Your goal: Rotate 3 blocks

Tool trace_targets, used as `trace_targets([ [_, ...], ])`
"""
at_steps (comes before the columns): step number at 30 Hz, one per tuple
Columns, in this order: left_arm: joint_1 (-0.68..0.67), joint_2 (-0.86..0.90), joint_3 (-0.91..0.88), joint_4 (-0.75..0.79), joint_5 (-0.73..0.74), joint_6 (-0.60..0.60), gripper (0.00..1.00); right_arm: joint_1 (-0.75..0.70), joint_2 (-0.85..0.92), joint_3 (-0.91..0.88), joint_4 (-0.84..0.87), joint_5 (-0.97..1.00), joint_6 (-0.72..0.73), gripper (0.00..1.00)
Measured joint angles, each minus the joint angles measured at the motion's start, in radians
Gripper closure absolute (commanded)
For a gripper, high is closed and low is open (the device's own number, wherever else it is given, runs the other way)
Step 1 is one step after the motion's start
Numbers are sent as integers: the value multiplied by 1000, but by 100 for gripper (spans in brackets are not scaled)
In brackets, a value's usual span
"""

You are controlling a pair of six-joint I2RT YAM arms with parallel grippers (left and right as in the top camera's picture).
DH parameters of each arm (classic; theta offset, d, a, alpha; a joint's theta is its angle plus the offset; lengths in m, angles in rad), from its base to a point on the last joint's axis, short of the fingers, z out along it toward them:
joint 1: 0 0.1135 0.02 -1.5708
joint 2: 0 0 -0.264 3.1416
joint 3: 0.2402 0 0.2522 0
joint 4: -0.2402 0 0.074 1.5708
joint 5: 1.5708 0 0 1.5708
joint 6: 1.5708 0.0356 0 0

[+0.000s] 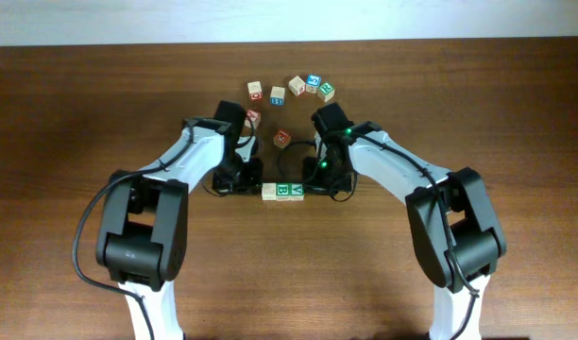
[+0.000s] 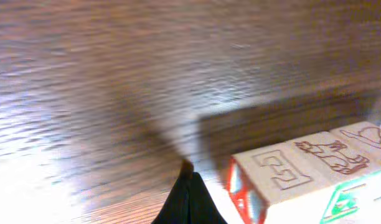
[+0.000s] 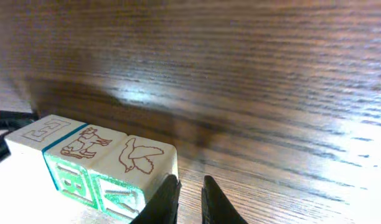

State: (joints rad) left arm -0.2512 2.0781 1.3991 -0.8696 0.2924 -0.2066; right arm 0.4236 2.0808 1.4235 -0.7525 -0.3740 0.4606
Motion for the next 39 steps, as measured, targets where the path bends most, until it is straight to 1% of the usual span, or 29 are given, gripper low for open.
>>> trace_targets([
  [2, 12, -1, 0, -3, -5, 2, 100, -10, 0, 0, 0, -24, -19, 95],
  [6, 15, -1, 5, -27, -12, 35, 100, -12, 0, 0, 1, -77, -48, 96],
  [10, 15, -1, 21, -32, 69, 103, 100, -12, 0, 0, 1, -107, -58, 96],
  [14, 15, -1, 24, -35, 111, 129, 100, -12, 0, 0, 0, -123, -72, 96],
  [34, 18, -1, 56, -79, 130, 136, 100, -12, 0, 0, 0, -127, -72, 96],
  [39, 19, -1, 56, -82, 117, 135, 100, -19, 0, 0, 17, -175, -73, 96],
])
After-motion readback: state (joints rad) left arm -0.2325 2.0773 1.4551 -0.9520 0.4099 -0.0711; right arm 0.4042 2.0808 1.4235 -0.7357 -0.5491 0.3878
